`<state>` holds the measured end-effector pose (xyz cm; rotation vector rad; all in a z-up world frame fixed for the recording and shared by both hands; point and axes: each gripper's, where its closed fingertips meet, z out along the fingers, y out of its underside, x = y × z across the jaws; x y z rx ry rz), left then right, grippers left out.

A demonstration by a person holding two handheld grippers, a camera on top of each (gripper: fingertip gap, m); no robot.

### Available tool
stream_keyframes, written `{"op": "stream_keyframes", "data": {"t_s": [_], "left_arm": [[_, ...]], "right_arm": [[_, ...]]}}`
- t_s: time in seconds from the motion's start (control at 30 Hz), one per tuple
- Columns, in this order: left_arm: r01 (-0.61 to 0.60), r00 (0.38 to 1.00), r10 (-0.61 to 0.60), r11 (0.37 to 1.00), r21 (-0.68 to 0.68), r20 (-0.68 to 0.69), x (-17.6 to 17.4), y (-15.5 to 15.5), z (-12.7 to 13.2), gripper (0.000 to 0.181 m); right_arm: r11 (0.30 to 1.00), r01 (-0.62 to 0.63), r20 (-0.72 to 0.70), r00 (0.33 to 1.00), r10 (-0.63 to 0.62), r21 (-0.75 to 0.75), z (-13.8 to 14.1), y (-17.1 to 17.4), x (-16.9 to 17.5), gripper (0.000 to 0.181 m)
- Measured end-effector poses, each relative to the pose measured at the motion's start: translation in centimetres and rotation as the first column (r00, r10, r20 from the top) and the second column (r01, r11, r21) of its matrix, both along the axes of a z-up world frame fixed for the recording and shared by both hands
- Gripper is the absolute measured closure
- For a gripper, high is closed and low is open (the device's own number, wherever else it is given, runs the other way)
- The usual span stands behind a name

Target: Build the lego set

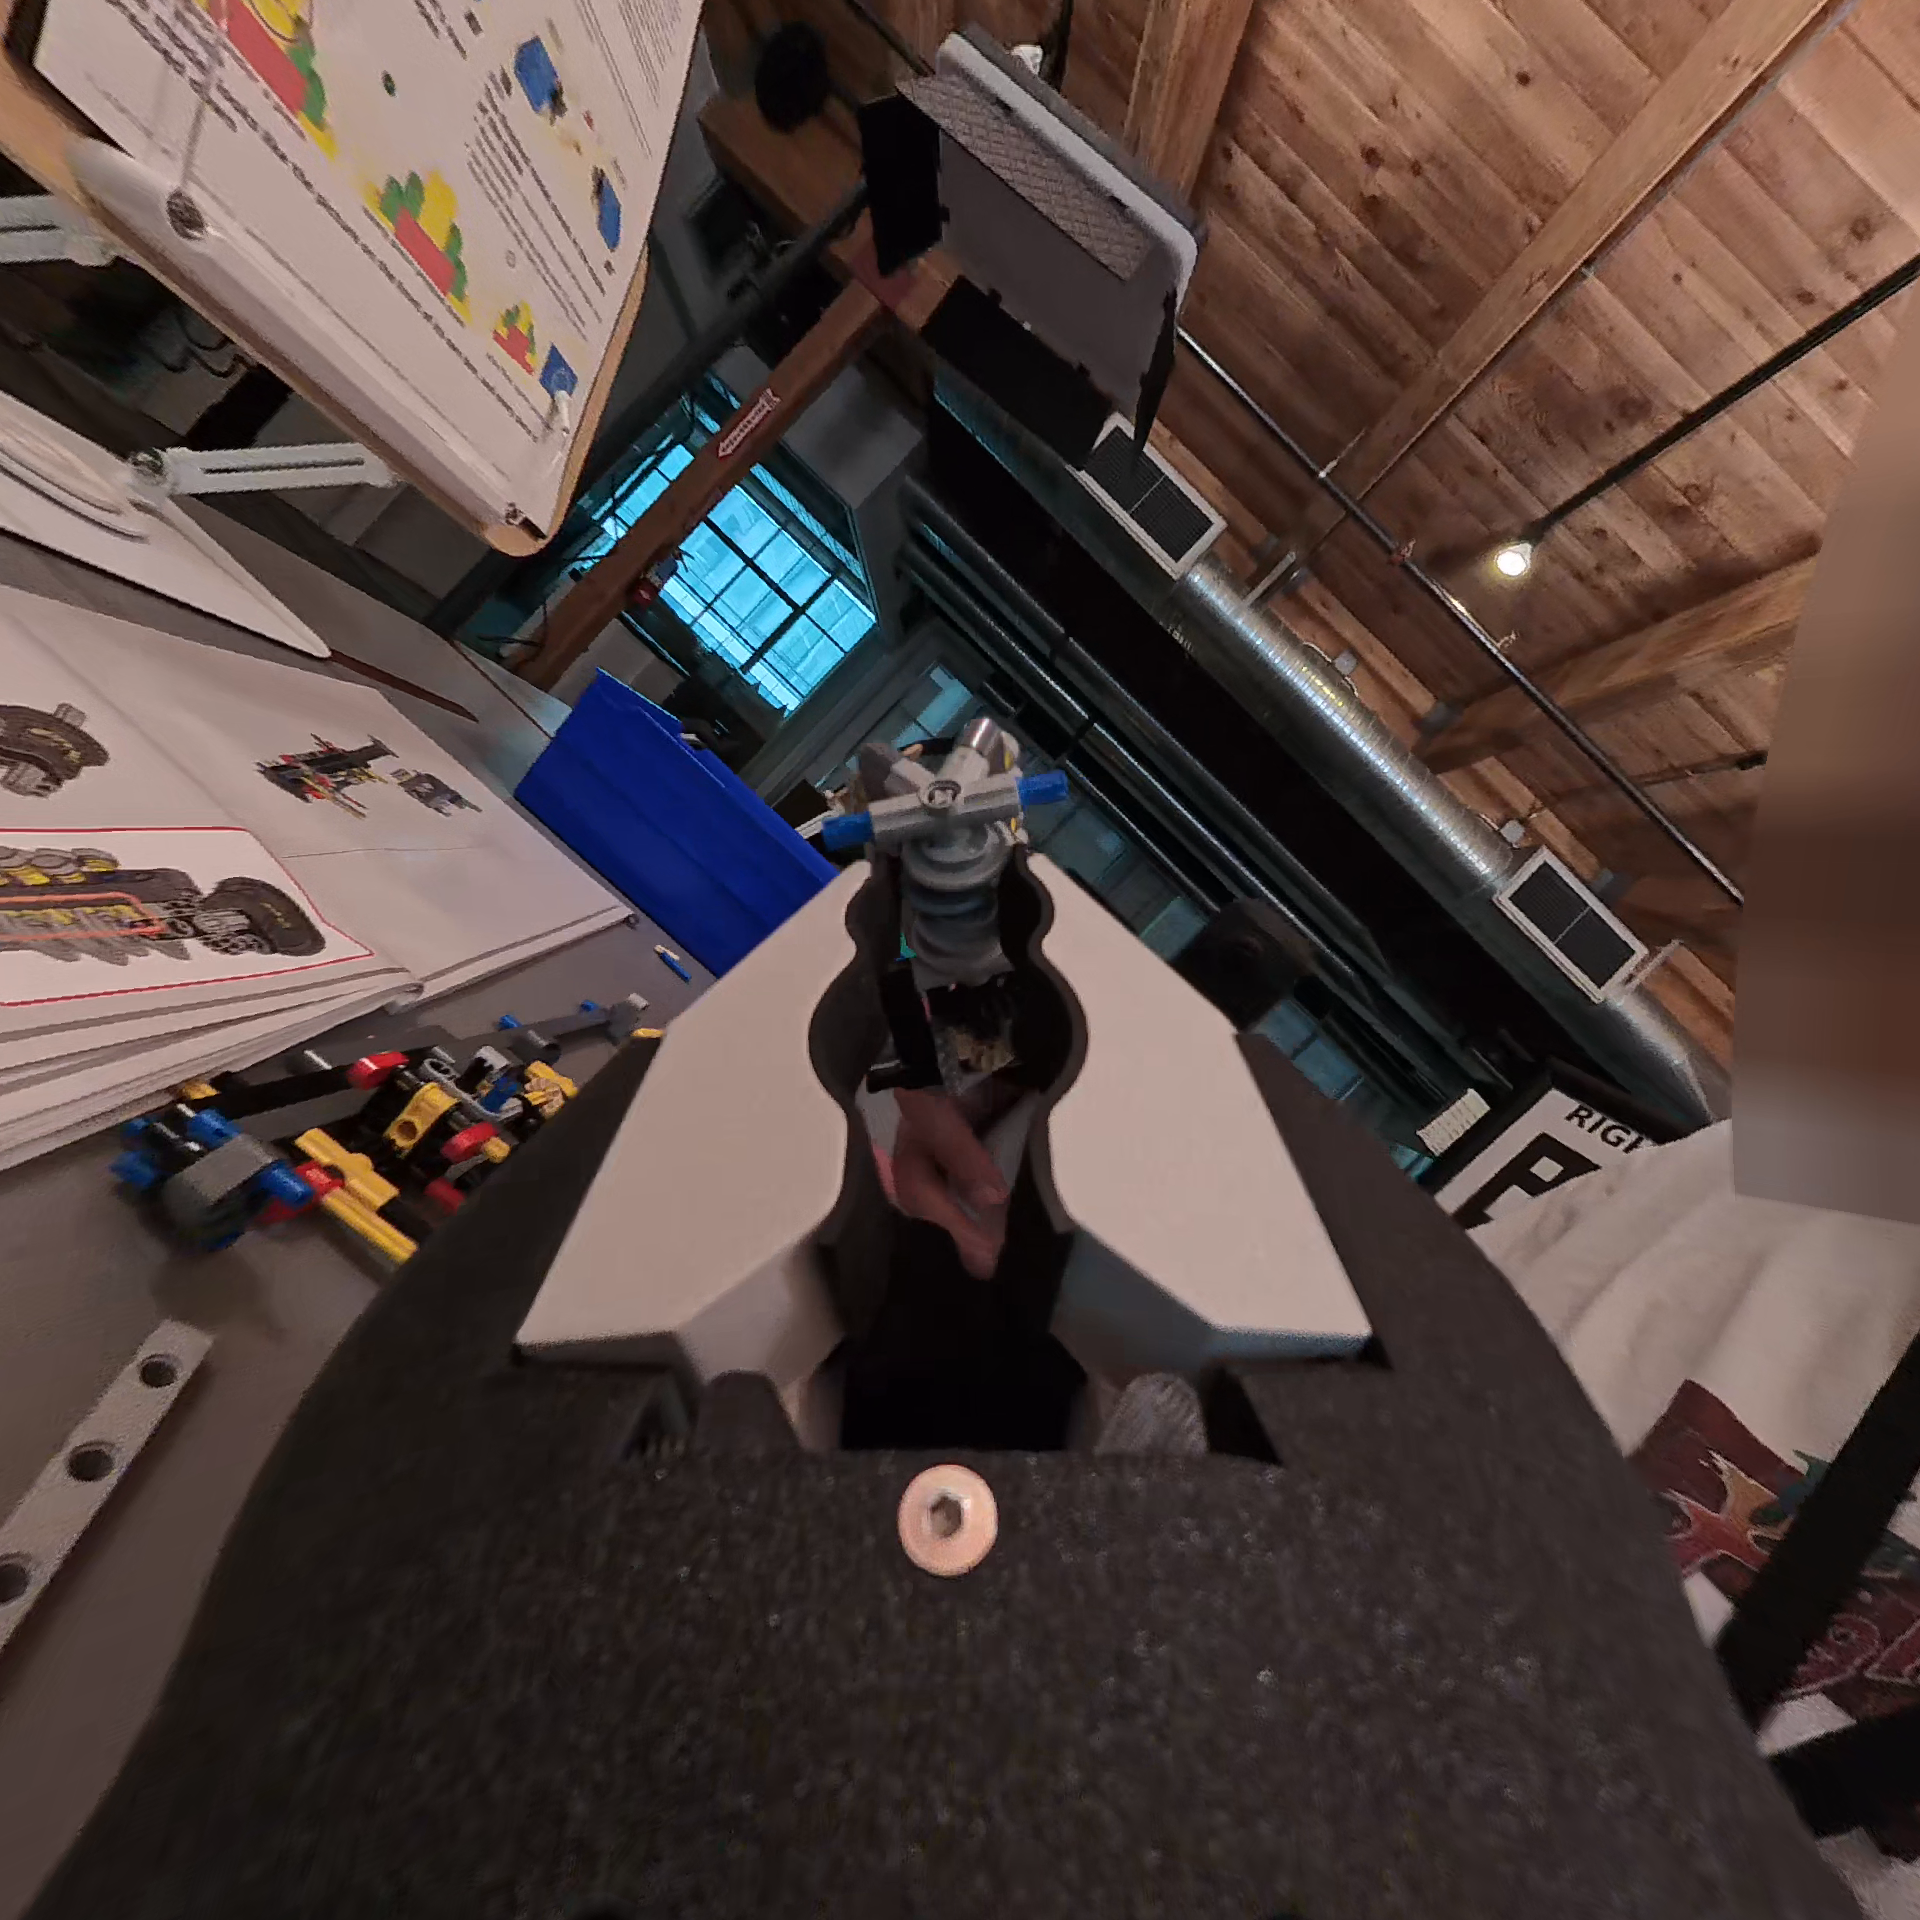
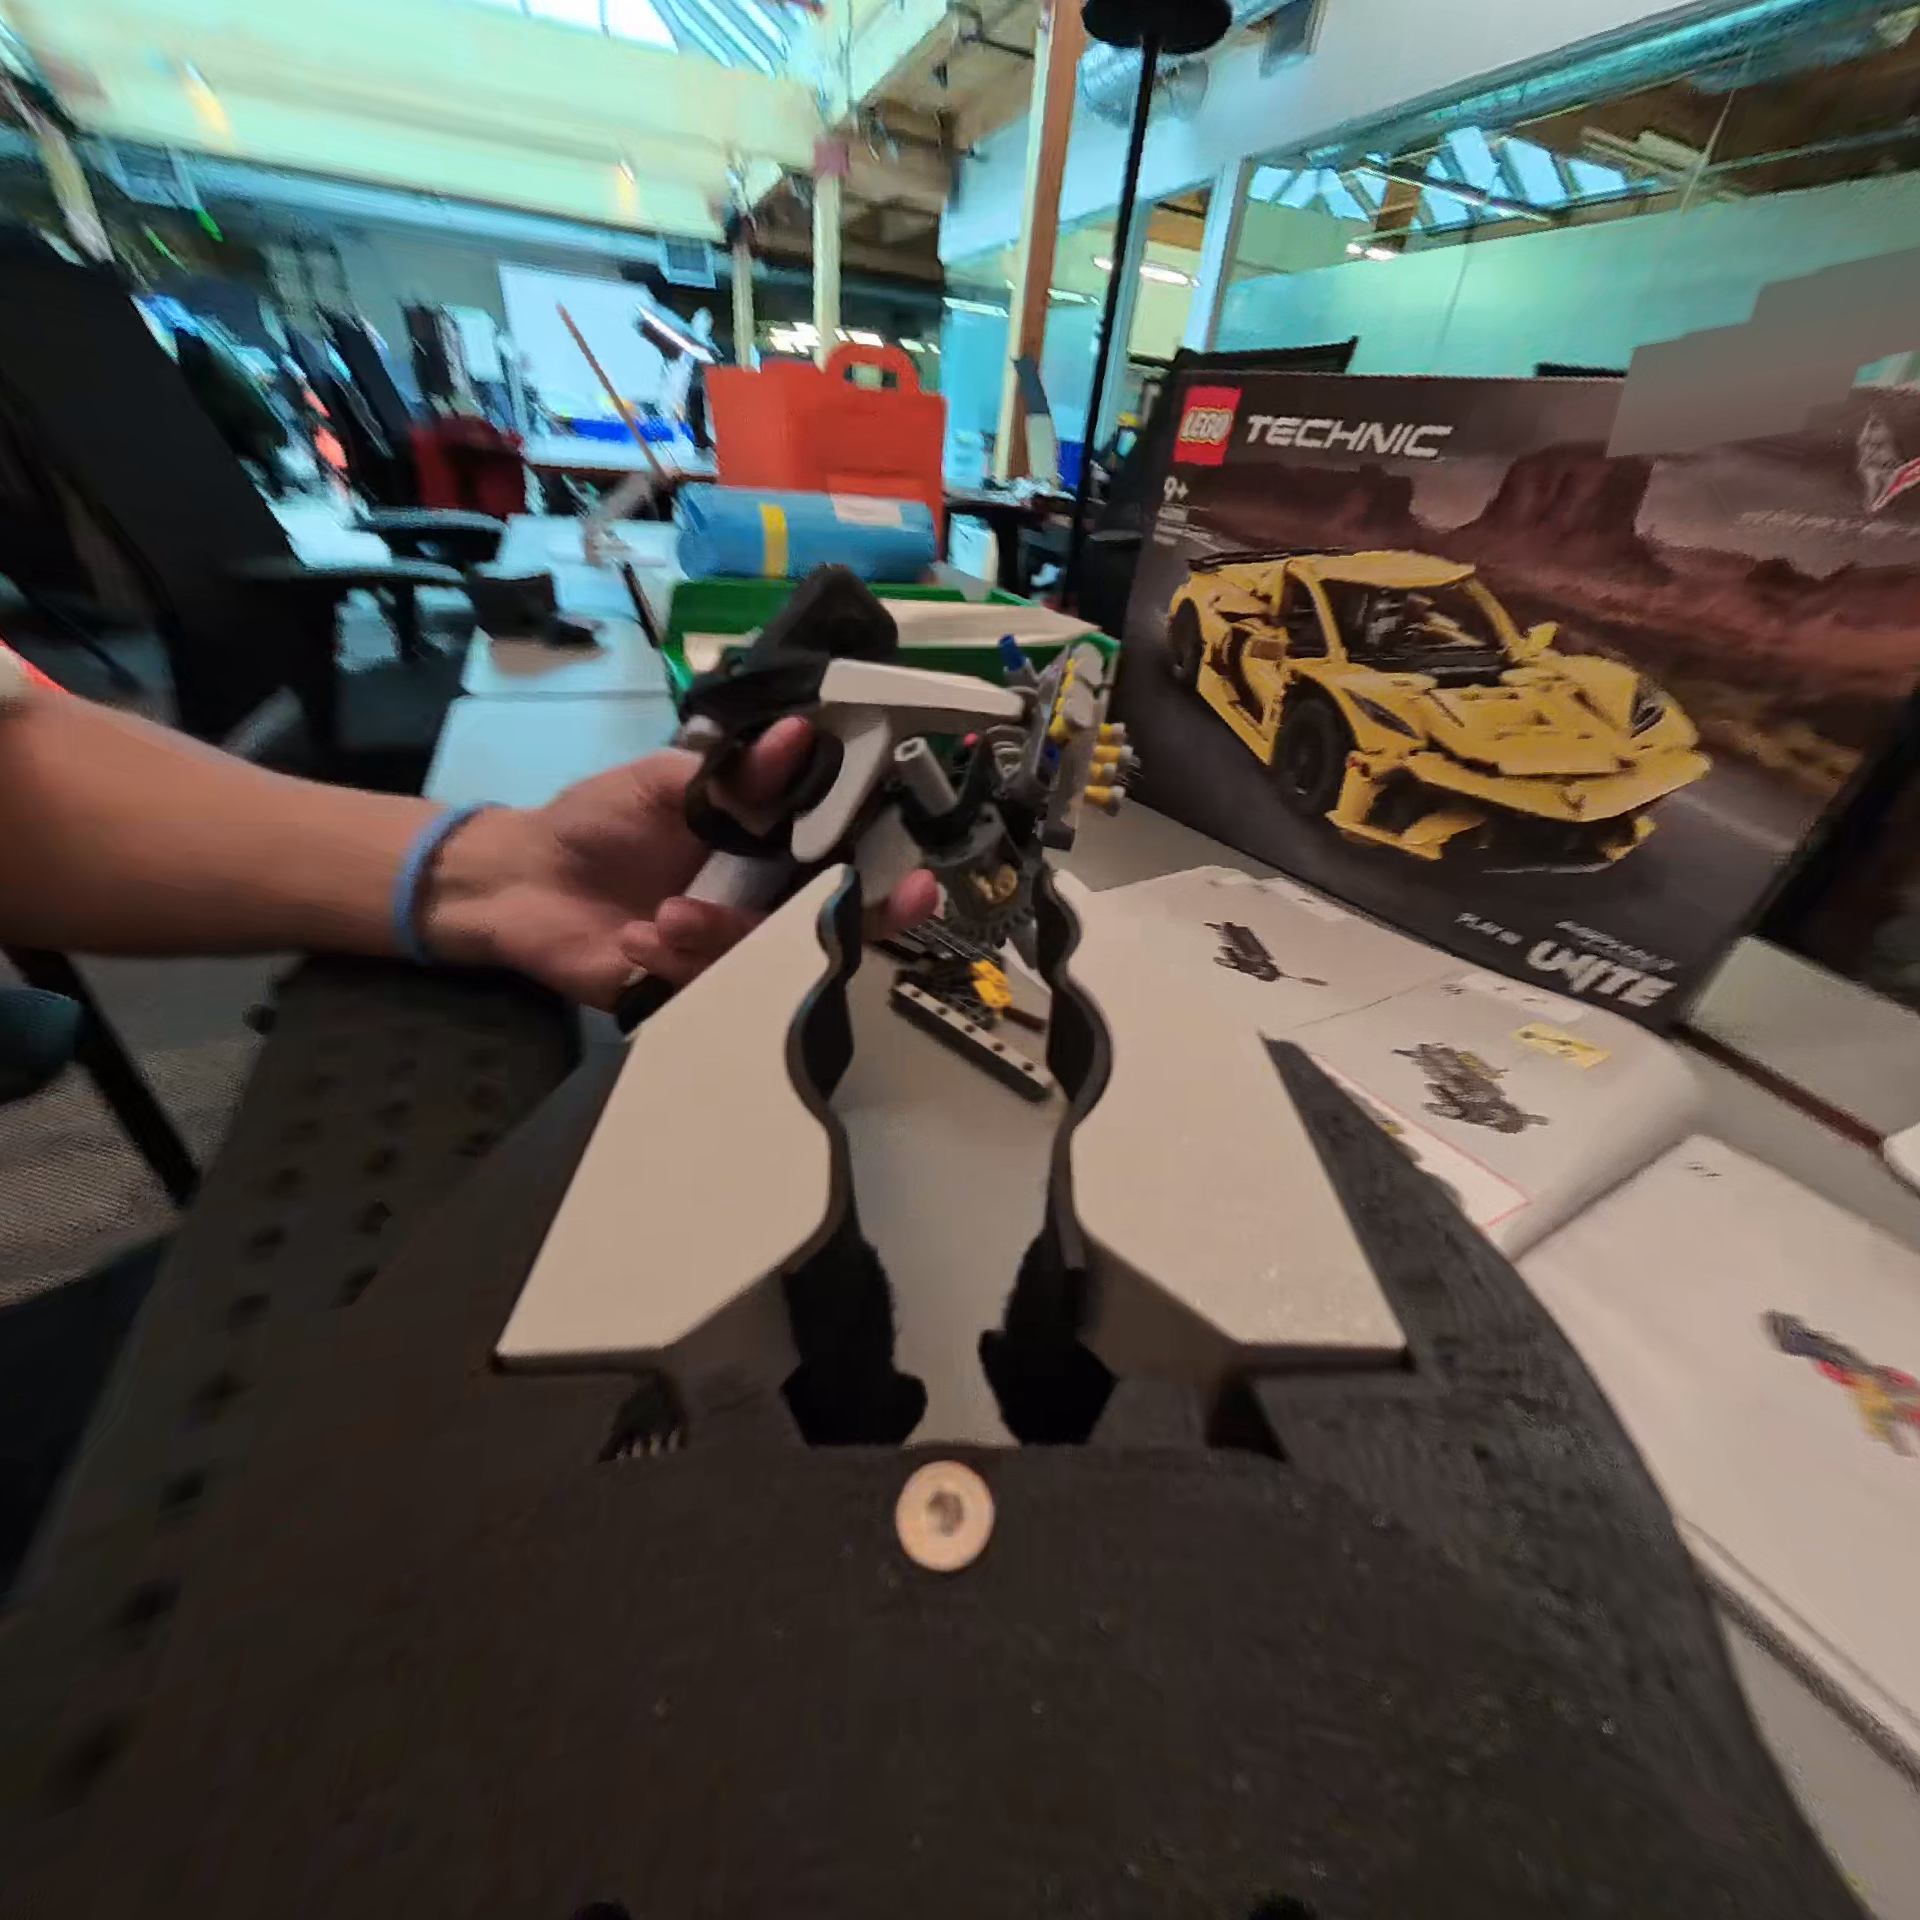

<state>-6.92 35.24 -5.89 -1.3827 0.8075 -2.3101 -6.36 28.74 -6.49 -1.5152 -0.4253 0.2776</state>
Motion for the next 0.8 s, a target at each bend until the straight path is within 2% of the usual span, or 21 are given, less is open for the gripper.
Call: {"op": "stream_keyframes", "data": {"t_s": [0.1, 0.2, 0.33, 0.43, 0.57, 0.63, 0.8], "left_arm": [[-0.079, 0.996, 0.081, 0.994, 0.081, -0.024, 0.2, 0.5, -0.4, 0.164], [-0.128, 0.99, 0.135, 0.978, 0.166, -0.033, 0.2, 0.4, -0.6, 0.164], [-0.134, 0.989, 0.144, 0.967, 0.217, -0.031, 0.3, 0.0, -0.5, 0.164], [-0.098, 0.994, 0.104, 0.979, 0.179, -0.024, 0.1, -0.3, -0.3, 0.164], [-0.049, 0.999, 0.048, 0.992, 0.117, 0.009, -0.2, -0.6, 0.3, 0.164], [0.008, 1.0, -0.009, 0.997, 0.081, 0.009, -0.2, -1.1, 0.3, 0.164], [0.038, 0.999, -0.039, 0.998, 0.049, 0.012, -0.1, -1.3, 0.3, 0.164]], "right_arm": [[0.992, 0.118, 0.179, 0.976, -0.123, 0.038, -0.4, 1.1, -0.7, 0.155], [0.968, 0.232, 0.276, 0.928, -0.25, 0.095, -0.3, 1.7, -0.2, 0.172], [0.972, 0.223, 0.283, 0.93, -0.236, 0.08, -0.6, 1.9, -0.6, 0.171], [0.975, 0.214, 0.262, 0.939, -0.222, 0.059, -0.8, 2.0, -0.4, 0.169], [0.987, 0.154, 0.199, 0.967, -0.158, 0.036, -1.2, 1.9, -0.7, 0.152], [0.985, 0.163, 0.242, 0.955, -0.172, 0.056, -1.5, 2.2, -0.6, 0.141], [0.976, 0.167, 0.323, 0.924, -0.205, 0.141, -0.9, 2.1, -1.8, 0.149]]}}
